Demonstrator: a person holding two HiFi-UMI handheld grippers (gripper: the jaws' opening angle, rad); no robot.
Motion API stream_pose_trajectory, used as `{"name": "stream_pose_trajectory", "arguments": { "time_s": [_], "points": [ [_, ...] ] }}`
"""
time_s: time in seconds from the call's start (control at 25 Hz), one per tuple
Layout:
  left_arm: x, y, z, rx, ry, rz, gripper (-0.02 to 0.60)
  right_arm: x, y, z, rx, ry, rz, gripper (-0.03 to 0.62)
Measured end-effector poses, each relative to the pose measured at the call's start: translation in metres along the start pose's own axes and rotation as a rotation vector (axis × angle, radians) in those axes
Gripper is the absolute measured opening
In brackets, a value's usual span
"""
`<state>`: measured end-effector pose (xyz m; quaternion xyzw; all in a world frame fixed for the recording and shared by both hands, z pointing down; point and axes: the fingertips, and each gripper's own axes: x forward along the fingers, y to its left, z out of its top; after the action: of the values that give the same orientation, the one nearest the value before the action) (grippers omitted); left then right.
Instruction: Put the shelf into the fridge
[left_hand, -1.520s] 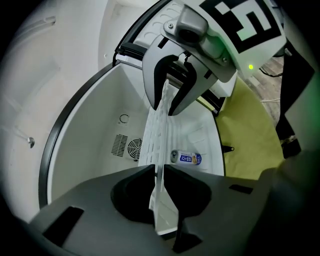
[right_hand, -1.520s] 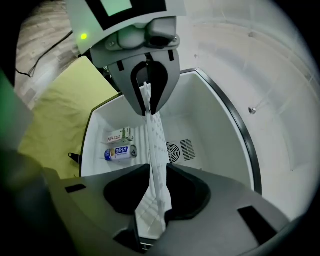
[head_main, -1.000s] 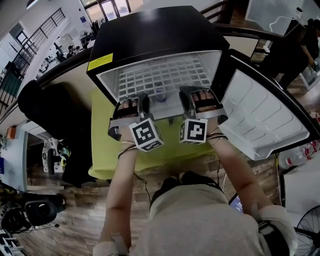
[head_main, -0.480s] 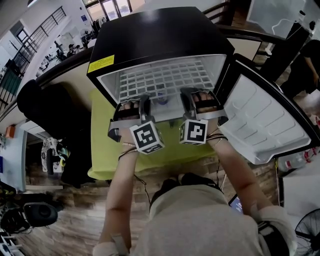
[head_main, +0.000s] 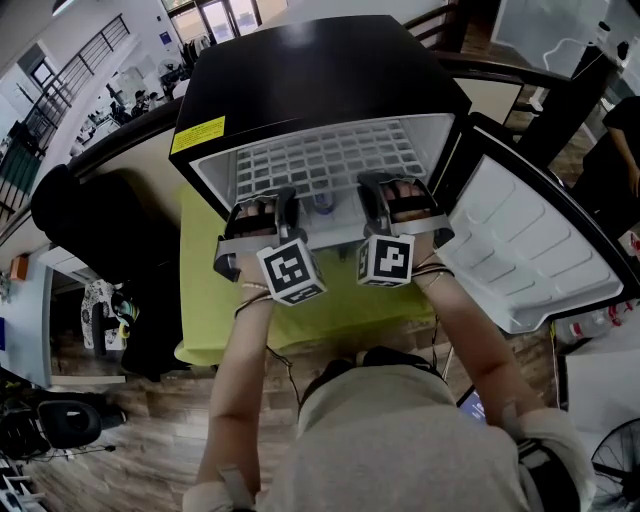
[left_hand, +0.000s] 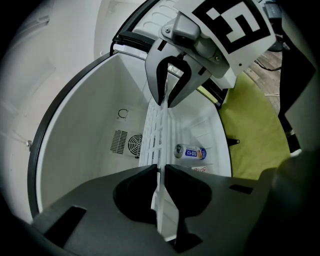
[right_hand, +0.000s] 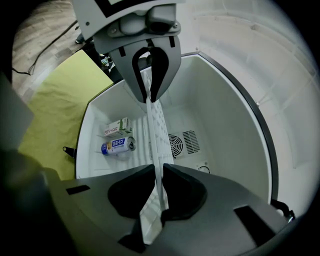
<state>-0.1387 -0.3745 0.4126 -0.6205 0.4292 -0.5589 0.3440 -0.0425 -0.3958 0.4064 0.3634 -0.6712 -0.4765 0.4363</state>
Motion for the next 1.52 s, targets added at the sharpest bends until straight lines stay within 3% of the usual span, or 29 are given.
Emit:
{"name": "stream_pose_trajectory", "arguments": {
  "time_s": [1.52],
  "points": [
    [0.035,0.014,-0.005,-0.063,-0.007,-0.006,0.066,0.041,-0.011,-0.003,0.040,0.019,0.017,0.061]
  ]
}}
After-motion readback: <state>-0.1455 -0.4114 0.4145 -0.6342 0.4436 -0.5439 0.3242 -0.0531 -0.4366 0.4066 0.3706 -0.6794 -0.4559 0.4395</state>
